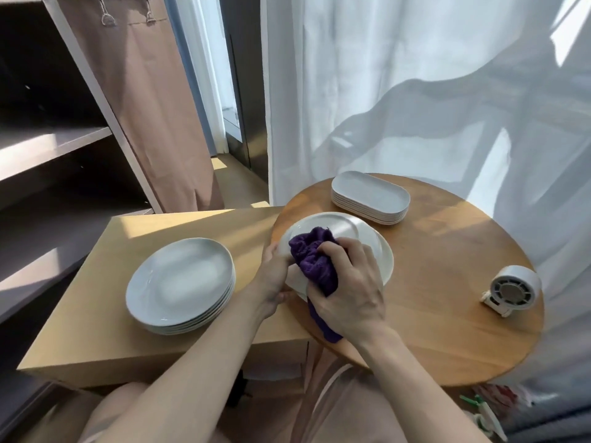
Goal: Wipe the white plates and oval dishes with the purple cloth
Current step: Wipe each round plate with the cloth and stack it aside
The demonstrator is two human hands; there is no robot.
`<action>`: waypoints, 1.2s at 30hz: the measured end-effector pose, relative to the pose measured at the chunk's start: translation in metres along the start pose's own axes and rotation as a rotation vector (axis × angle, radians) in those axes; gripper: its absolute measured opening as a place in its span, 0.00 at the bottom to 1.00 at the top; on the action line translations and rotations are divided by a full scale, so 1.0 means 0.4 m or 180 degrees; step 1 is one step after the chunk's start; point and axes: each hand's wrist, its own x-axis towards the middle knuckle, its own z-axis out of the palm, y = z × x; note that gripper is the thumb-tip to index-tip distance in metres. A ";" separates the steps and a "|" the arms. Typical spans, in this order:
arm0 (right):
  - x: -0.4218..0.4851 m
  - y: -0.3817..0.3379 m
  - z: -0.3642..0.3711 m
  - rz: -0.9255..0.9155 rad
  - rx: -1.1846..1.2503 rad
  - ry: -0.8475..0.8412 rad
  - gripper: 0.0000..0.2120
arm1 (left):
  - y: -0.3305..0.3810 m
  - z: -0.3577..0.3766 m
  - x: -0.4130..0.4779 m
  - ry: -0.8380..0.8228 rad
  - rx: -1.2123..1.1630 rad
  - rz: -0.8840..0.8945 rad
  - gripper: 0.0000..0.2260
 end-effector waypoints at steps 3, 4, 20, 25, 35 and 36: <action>0.006 0.011 -0.024 0.0348 0.0038 0.0104 0.24 | 0.005 0.013 0.009 0.0178 0.0072 -0.0011 0.31; 0.010 0.017 -0.031 0.0491 0.0059 0.0143 0.23 | 0.007 0.017 0.008 0.0219 0.0061 -0.0005 0.30; 0.131 0.126 -0.058 0.2583 0.0488 0.0086 0.11 | 0.026 -0.009 0.003 0.0107 0.0183 0.0118 0.38; 0.223 0.184 -0.055 0.3048 0.0621 -0.0203 0.10 | 0.028 -0.018 -0.001 0.0073 0.0211 0.0195 0.40; 0.422 0.180 0.009 0.2549 0.0163 -0.1719 0.08 | 0.017 -0.033 0.016 0.0055 0.0374 0.0256 0.41; 0.438 0.166 0.026 0.2285 -0.0100 -0.1923 0.07 | 0.013 -0.037 0.017 0.0029 0.0401 0.0226 0.41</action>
